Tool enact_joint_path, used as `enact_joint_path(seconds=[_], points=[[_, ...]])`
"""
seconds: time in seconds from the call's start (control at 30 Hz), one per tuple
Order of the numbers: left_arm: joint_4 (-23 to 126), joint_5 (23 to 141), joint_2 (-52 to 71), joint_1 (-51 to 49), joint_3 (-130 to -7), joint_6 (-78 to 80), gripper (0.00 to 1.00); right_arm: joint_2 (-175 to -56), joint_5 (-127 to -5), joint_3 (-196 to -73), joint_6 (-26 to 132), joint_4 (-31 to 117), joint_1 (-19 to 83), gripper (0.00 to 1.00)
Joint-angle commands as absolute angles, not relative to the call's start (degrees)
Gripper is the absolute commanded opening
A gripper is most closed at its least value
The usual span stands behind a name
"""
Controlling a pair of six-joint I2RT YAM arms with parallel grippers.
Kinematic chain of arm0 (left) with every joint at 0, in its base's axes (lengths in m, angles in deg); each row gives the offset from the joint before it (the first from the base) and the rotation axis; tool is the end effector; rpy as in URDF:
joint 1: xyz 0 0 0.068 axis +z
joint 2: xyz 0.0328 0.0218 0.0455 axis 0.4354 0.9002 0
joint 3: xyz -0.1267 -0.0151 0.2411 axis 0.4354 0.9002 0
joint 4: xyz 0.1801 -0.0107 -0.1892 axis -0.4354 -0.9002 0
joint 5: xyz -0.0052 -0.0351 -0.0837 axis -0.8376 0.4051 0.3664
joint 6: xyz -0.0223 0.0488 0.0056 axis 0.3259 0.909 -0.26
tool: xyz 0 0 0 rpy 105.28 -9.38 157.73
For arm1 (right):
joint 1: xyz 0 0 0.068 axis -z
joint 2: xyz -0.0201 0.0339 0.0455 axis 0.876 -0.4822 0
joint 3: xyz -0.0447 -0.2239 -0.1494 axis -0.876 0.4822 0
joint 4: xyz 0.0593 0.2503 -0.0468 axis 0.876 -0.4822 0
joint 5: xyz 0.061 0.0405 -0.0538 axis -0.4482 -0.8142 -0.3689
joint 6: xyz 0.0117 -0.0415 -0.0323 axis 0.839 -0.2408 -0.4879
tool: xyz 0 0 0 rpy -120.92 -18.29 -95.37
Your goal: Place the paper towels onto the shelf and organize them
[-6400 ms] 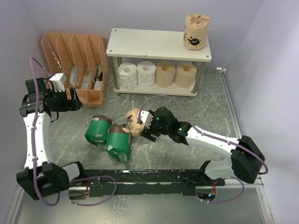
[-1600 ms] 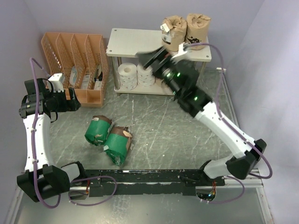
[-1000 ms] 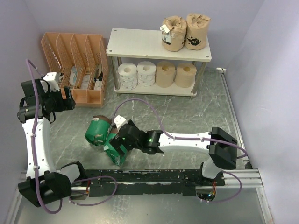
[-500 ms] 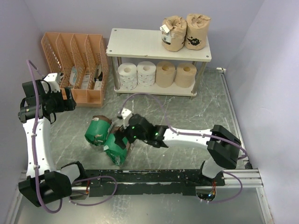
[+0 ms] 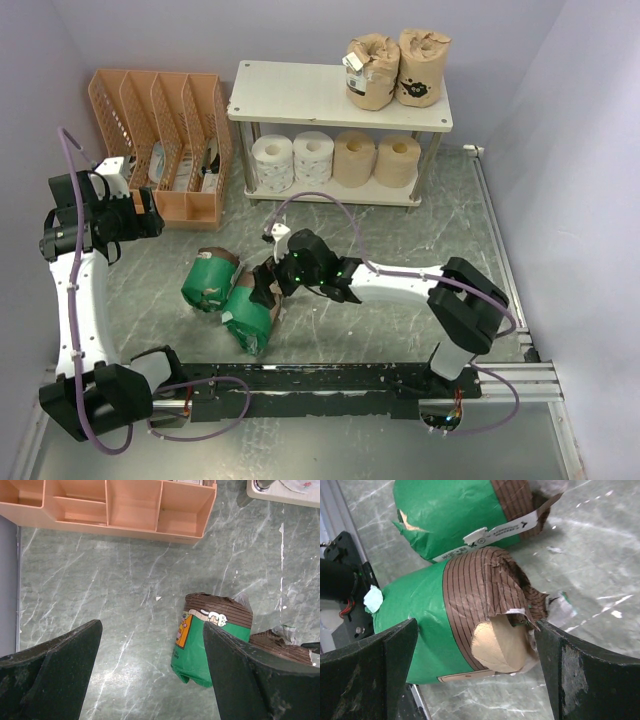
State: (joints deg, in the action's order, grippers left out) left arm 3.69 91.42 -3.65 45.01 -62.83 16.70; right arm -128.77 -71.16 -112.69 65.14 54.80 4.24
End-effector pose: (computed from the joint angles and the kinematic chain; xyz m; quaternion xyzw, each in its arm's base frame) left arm 0.2099 0.0618 0.3534 -0.0555 0.9009 -0.0546 0.4271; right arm 0.1895 0.3056 0.2095 -0.3318 0.7943 0.3837 0.3343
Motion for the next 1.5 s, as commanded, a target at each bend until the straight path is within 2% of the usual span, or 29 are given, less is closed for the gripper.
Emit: enact_joint_path(seconds=[0.0,0.13,0.23,0.3,0.4,0.47,0.7,0.83,1.1,1.17,1.33,1.47], points=[[4.14,93.23,-3.42,45.59,-62.49,17.57,0.94,-131.95,-77.31,-114.78,66.34,56.65,4.25,1.00],[4.06,93.33,-3.16,45.56,-62.66,17.59,0.94,-134.38,-77.80,-115.77,66.27,55.69,4.22,1.00],[4.16,93.34,-3.06,45.64,-62.61,17.64,0.94,-135.36,-78.13,-115.44,66.00,55.98,4.26,0.90],[4.05,93.28,-3.05,45.52,-62.62,17.71,0.94,-135.75,-78.25,-115.22,65.74,56.03,4.30,0.69],[4.12,93.19,-2.95,45.55,-62.56,17.68,0.93,-135.77,-78.04,-115.70,65.16,54.40,4.25,0.23],[4.04,93.25,-2.81,45.59,-62.55,17.68,0.93,-135.45,-77.84,-117.52,64.65,50.98,4.22,0.00],[3.96,93.29,-1.90,45.52,-62.95,17.68,0.94,-126.88,-70.31,-125.67,59.18,35.56,2.09,0.00],[4.04,93.26,-1.80,45.55,-62.91,17.68,0.93,-122.65,-62.93,-136.16,53.96,22.20,1.38,0.00],[4.17,92.81,-1.72,45.59,-62.86,17.72,0.93,-123.43,-39.02,-159.60,43.10,5.86,-4.22,0.00],[4.21,92.63,-1.53,45.56,-63.12,17.60,0.94,-126.84,-28.36,-166.60,40.19,3.02,-7.02,0.00],[4.15,92.59,-0.53,45.65,-63.72,17.35,0.94,-135.92,-6.46,-182.55,28.09,1.57,-9.87,0.00],[4.52,92.19,-0.54,45.59,-63.52,17.33,0.93,-137.47,1.53,-182.85,11.21,13.48,-10.31,0.00]])
